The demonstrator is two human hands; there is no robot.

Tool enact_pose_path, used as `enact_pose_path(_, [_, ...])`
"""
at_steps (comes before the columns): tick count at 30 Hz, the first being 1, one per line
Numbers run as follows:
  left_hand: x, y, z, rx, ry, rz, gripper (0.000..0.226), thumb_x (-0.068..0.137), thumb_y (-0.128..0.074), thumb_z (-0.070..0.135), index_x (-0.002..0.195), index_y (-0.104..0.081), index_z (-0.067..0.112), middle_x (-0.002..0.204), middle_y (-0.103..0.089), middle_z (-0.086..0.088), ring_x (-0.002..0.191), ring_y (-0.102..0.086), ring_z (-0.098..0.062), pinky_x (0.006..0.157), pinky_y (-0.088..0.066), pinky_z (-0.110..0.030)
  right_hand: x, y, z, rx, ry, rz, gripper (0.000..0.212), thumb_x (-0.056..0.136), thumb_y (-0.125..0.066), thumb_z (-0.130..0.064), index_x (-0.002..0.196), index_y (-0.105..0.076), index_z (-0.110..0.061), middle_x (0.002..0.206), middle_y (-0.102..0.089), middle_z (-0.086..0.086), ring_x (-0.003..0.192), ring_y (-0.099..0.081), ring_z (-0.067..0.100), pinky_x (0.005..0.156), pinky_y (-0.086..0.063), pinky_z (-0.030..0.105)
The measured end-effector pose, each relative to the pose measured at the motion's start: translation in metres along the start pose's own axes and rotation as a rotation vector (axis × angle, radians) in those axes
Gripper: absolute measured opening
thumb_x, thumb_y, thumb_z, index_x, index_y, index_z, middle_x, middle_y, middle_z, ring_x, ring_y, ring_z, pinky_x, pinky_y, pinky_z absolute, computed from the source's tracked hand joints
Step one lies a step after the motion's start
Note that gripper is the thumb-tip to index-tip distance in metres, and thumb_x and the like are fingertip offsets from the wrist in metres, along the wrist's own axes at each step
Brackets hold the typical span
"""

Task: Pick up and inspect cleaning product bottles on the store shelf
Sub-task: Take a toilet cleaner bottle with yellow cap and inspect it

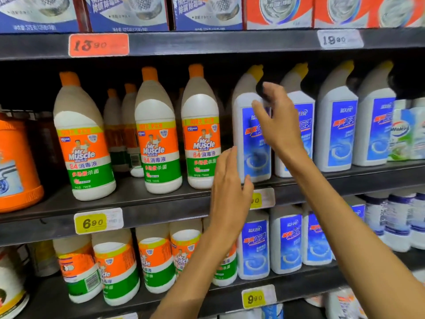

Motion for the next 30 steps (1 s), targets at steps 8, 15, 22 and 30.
enact_pose_path(8, [0.030,-0.045,-0.012,-0.056,0.270,-0.047,0.067,0.088,-0.064,0.027,0.142,-0.031,0.003,0.138,-0.048,-0.014,0.123,-0.048,-0.027,0.100,-0.040,-0.041,0.005,-0.009,0.019,-0.175,0.142,-0.143,0.045,0.098,-0.049,-0.020,0.137,-0.038,-0.001,0.136,-0.047,0.016,0.125,-0.042,0.028,0.101,-0.029,0.028])
enact_pose_path(15, [0.016,-0.040,-0.007,-0.216,0.368,0.276,0.046,0.087,-0.065,0.025,0.129,-0.051,0.011,0.123,-0.060,-0.006,0.109,-0.059,-0.019,0.093,-0.051,-0.039,0.007,0.013,0.024,0.323,0.035,-0.147,0.038,0.087,-0.068,-0.025,0.120,-0.055,-0.010,0.120,-0.058,0.007,0.108,-0.056,0.016,0.093,-0.047,0.031])
enact_pose_path(22, [-0.020,-0.034,0.020,-0.446,0.336,0.356,0.047,0.078,-0.061,0.042,0.120,-0.058,0.020,0.112,-0.066,0.003,0.101,-0.065,-0.008,0.077,-0.057,-0.024,-0.002,0.024,0.032,0.833,-0.272,-0.415,0.033,0.085,-0.069,-0.028,0.112,-0.060,-0.012,0.092,-0.074,0.006,0.082,-0.072,0.020,0.072,-0.057,0.033])
enact_pose_path(30, [-0.073,-0.037,0.042,-0.627,0.507,0.259,0.043,0.067,-0.052,0.059,0.088,-0.062,0.023,0.083,-0.075,0.009,0.077,-0.072,-0.008,0.054,-0.054,-0.019,-0.059,0.036,0.043,1.023,-0.527,-0.555,0.034,0.078,-0.065,-0.039,0.100,-0.062,-0.013,0.088,-0.074,0.005,0.081,-0.072,0.018,0.070,-0.057,0.031])
Point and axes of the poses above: each hand's wrist, its own x-axis towards the middle knuckle, its own y-axis out of the back of the hand, z = x × y, the point moved 5 cm from there along x, towards the middle knuckle
